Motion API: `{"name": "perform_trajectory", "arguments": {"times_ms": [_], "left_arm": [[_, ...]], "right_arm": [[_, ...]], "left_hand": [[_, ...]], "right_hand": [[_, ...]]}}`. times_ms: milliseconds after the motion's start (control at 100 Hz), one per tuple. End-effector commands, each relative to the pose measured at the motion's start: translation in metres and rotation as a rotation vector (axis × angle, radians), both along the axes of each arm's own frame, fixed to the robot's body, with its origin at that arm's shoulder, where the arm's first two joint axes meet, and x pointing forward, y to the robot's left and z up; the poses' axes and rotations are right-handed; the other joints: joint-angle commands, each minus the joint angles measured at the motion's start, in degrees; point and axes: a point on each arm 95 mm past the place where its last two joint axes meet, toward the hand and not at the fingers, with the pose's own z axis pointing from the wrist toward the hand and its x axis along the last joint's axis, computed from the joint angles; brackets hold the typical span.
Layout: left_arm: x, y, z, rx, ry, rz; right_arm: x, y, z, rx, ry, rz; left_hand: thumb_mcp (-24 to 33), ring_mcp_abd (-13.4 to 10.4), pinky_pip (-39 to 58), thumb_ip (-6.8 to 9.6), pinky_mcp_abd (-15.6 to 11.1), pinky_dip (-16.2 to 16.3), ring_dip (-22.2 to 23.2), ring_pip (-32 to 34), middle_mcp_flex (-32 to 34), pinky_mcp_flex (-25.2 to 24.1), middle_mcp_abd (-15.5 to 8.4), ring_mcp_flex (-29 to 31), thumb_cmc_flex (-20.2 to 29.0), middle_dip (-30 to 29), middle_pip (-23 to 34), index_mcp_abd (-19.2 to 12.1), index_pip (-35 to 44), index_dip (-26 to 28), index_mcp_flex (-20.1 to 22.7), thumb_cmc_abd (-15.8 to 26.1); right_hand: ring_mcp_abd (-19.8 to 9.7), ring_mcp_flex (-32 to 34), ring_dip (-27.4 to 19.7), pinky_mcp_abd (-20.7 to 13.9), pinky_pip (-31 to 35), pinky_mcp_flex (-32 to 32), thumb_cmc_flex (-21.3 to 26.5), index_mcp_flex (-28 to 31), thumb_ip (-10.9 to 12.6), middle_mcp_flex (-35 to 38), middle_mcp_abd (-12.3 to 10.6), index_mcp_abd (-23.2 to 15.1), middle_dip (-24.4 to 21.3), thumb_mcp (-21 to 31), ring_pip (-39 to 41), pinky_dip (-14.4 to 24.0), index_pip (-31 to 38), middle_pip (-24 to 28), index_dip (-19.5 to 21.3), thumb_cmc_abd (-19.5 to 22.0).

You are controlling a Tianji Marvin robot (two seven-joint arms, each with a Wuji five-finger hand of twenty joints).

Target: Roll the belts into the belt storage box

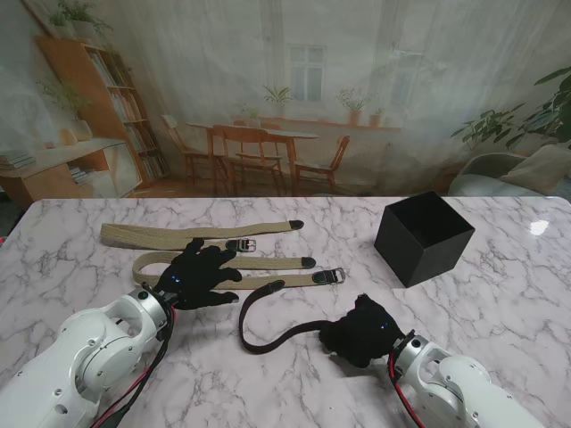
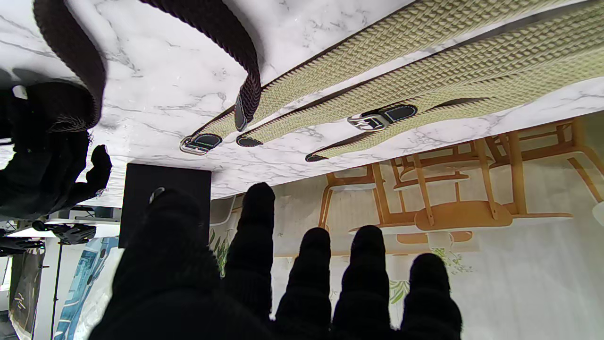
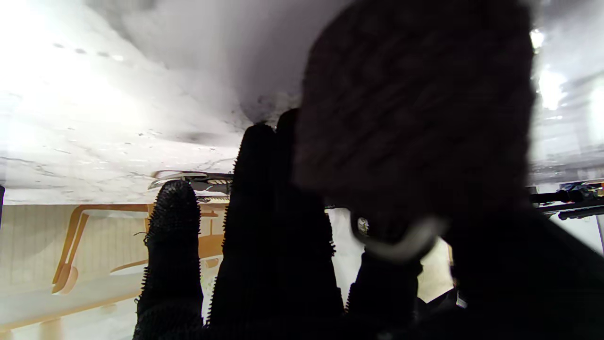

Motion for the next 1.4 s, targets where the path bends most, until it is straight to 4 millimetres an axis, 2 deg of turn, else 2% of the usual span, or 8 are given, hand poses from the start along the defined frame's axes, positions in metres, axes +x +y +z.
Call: {"name": "perform_trajectory", "arguments": {"times_ms": [0, 40, 270, 490, 670, 780, 980, 1390], "left_arm": [[-0.001, 0.000, -0.002, 0.008, 0.011, -0.001], [-0.001, 0.000, -0.002, 0.007, 0.010, 0.000], [-0.001, 0.000, -0.002, 0.008, 0.009, 0.001], [-0.001, 0.001, -0.001, 0.009, 0.007, 0.003], [0.000, 0.001, -0.001, 0.009, 0.006, 0.002], [0.000, 0.000, -0.001, 0.012, 0.007, 0.001], [0.000, 0.000, -0.001, 0.013, 0.007, 0.000], [0.000, 0.000, -0.001, 0.012, 0.005, 0.000]], "right_arm": [[-0.003, 0.000, -0.001, -0.011, 0.014, 0.009], [-0.004, 0.000, 0.001, -0.021, 0.024, 0.013], [-0.012, 0.001, 0.022, -0.125, 0.176, 0.046], [-0.013, 0.001, 0.033, -0.177, 0.202, 0.057], [-0.013, -0.001, 0.030, -0.233, 0.200, 0.050], [-0.015, -0.001, 0.029, -0.227, 0.227, 0.037], [-0.015, -0.001, 0.032, -0.167, 0.275, 0.003], [-0.014, -0.001, 0.033, -0.253, 0.232, 0.022]], "left_hand": [[-0.79, -0.49, -2.54, -0.10, 2.59, 1.16, 0.45, -1.42, -0.52, -0.11, 0.31, -1.38, -0.51, 0.47, -0.47, 0.42, 0.45, 0.44, 1.10, 1.94], [-0.76, -0.49, -2.59, -0.10, 2.53, 1.17, 0.45, -1.43, -0.52, -0.13, 0.30, -1.40, -0.47, 0.47, -0.47, 0.36, 0.46, 0.45, 1.14, 1.96], [-0.75, -0.49, -2.78, -0.09, 2.56, 1.24, 0.45, -1.41, -0.50, -0.03, 0.30, -1.35, -0.40, 0.47, -0.47, 0.42, 0.45, 0.45, 1.13, 1.98], [-0.78, -0.44, -2.99, -0.10, 2.63, 1.30, 0.46, -1.41, -0.52, 0.02, 0.35, -1.36, -0.45, 0.47, -0.48, 0.41, 0.45, 0.45, 1.14, 1.96], [-0.77, -0.51, -3.14, -0.09, 2.63, 1.38, 0.46, -1.40, -0.47, 0.13, 0.33, -1.29, -0.42, 0.48, -0.45, 0.36, 0.46, 0.45, 1.16, 1.95], [-0.78, -0.52, -3.23, -0.09, 2.68, 1.41, 0.46, -1.40, -0.50, 0.14, 0.24, -1.32, -0.37, 0.48, -0.46, 0.41, 0.47, 0.46, 1.17, 1.91], [-0.82, -0.49, -3.38, -0.11, 2.65, 1.48, 0.47, -1.39, -0.45, 0.21, 0.27, -1.27, -0.49, 0.48, -0.43, 0.32, 0.47, 0.46, 1.15, 1.94], [-0.80, -0.48, -3.71, -0.11, 2.68, 1.61, 0.46, -1.40, -0.44, 0.33, 0.25, -1.27, -0.53, 0.48, -0.44, 0.29, 0.47, 0.45, 1.14, 2.04]], "right_hand": [[-6.14, -2.57, -1.74, -1.06, -0.84, -1.76, -7.62, 1.67, 5.97, -2.53, -8.79, 15.09, -2.49, 1.05, -2.07, 0.58, -4.33, -3.92, 6.24, 3.65], [-6.20, -3.49, -2.19, -1.13, -1.21, -2.42, -11.31, 0.59, 9.05, -4.21, -8.31, 17.40, -4.12, -0.44, -2.69, 0.46, -9.59, -5.78, 12.37, 6.99], [-5.33, -12.28, -7.54, -1.57, -5.29, -6.65, -13.40, -14.24, 11.78, -15.14, -2.90, 33.33, -11.86, -0.48, -9.37, -1.22, -17.79, -18.53, 11.81, 7.15], [-7.68, -14.58, -12.18, -8.80, -4.46, -3.44, -1.05, -18.20, 18.67, -13.90, -2.69, 36.77, -15.31, 29.49, -11.03, -2.58, -17.01, -26.18, 13.73, -7.55], [-10.43, -11.80, -15.89, -19.40, -5.38, 0.11, 14.69, -20.72, 13.86, -12.10, -4.68, 38.60, -15.15, 31.17, -16.21, -6.49, -12.13, -25.85, 14.86, -10.97], [-8.62, -13.07, -16.85, -18.03, -8.00, -1.22, 6.43, -21.64, 14.00, -14.30, -2.41, 39.79, -15.30, 31.54, -18.01, -8.07, -12.60, -26.39, 13.42, -9.56], [-3.94, -14.54, -17.02, -16.52, -9.18, -2.61, -1.57, -18.69, 15.16, -15.44, 3.00, 41.67, -15.40, 22.52, -18.20, -9.09, -15.00, -26.54, 10.09, 8.15], [-2.29, -11.47, -16.72, -13.92, -10.55, 3.61, 22.00, -16.02, 14.21, -13.28, 2.13, 38.14, -15.24, 31.52, -17.30, -11.64, -12.54, -25.96, 8.67, -7.27]]}}
